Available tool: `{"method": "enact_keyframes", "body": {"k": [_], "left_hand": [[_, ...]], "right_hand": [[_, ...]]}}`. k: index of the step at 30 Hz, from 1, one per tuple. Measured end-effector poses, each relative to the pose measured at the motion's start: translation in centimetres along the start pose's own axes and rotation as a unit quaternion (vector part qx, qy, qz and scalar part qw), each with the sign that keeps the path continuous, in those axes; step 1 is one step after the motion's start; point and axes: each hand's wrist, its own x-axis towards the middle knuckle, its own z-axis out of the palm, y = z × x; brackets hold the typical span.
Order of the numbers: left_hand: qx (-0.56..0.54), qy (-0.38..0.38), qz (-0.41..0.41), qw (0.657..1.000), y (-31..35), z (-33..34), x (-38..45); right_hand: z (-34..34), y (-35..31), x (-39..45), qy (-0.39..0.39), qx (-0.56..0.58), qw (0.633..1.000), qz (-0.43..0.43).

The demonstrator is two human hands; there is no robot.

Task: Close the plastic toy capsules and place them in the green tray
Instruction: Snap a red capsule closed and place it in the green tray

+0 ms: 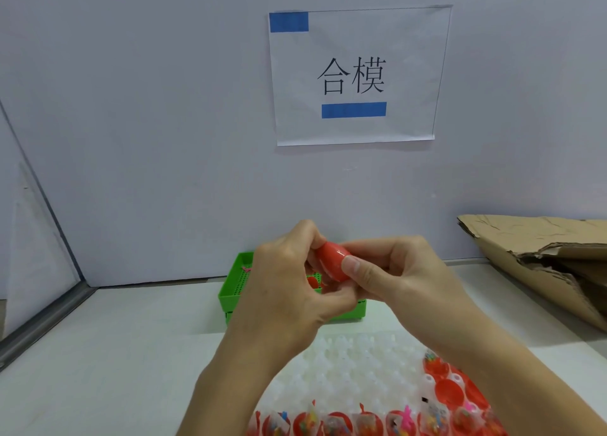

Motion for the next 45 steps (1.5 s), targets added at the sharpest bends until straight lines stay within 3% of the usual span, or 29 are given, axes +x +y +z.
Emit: {"method": "enact_keyframes", "body": {"k": [6,15,23,33,45], "left_hand": [[-0.006,0.008,0.01,1.0,0.3,0.0,0.0],[-0.102,0.045,-0.036,0.993,1.1,0.6,0.1],[-0.17,0.034,-0.028,0.984,1.7,0.2,0.2],[-0.032,0.041,0.024,0.998,0.8,0.2,0.1],[-0.039,0.01,0.002,0.999,0.4,0.0,0.1]], "right_hand": [[-0.2,0.5,0.5,-0.005,0.125,0.991,0.047],[0.0,-0.6,0.2,-0.035,0.325,0.942,0.077],[0.4,-0.7,0.2,-0.075,0.334,0.937,0.075],[0.9,-0.2,0.4,-0.026,0.235,0.967,0.1],[1.1,0.1,0.4,-0.006,0.214,0.973,0.09]]}}
